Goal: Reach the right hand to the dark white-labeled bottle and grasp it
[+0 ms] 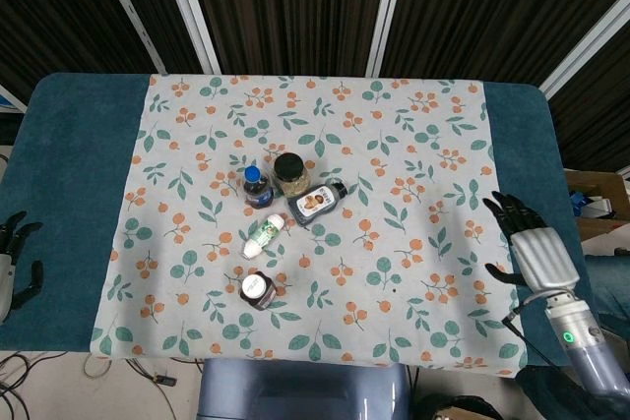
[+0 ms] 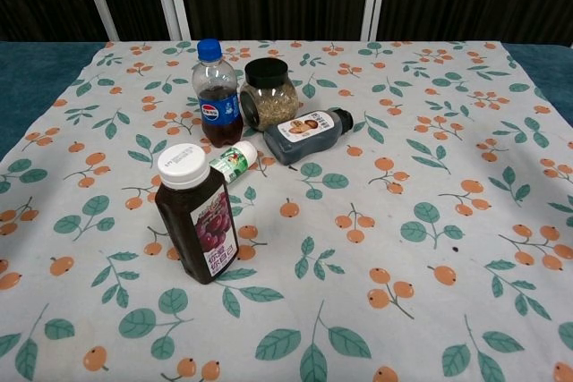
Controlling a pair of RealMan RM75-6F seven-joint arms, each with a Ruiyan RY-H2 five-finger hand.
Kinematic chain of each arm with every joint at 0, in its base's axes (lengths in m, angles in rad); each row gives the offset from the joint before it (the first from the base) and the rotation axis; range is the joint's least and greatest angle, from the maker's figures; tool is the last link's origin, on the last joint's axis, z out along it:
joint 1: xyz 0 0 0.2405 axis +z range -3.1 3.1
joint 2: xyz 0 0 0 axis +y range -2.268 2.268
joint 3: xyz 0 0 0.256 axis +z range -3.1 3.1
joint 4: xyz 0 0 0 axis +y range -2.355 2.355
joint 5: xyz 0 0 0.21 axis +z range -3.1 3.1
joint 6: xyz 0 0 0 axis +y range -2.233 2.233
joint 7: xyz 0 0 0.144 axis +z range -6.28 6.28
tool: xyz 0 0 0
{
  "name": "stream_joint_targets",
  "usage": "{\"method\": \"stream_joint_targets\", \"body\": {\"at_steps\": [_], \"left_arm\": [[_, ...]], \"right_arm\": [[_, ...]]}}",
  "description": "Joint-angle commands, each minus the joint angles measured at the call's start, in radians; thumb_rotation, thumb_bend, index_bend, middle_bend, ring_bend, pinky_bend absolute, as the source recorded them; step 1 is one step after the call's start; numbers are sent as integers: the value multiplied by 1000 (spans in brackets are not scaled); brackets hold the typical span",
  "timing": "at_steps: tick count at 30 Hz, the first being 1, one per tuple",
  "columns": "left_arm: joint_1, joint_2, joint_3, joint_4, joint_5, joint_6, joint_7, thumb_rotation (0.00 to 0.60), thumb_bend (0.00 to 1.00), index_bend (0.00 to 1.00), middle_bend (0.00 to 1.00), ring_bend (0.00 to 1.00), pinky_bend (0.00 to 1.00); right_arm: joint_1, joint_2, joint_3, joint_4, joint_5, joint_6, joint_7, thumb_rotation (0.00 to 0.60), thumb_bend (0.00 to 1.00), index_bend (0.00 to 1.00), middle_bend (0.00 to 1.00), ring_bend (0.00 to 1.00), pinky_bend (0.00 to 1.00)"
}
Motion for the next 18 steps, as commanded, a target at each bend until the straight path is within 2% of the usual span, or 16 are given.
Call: {"method": "stream_joint_targets", "body": {"at_steps": [1, 10, 18], "left_arm": [[-1, 0, -5, -1, -8, -2, -2, 600, 528, 186, 69, 104, 16], [-8, 1, -12, -1, -27, -17, 3, 600, 527, 188, 69, 104, 16], [-13, 2, -14, -3, -36, -26, 6, 600, 528, 190, 70, 104, 16]], "right_arm": [[121, -19, 44, -17, 59, -151, -13, 600, 246, 0, 0, 0, 182], [303, -161, 110, 52, 220, -364, -125, 600, 247, 0, 0, 0, 181], [401, -309, 143, 196, 298, -407, -165, 600, 247, 0, 0, 0, 176]]}}
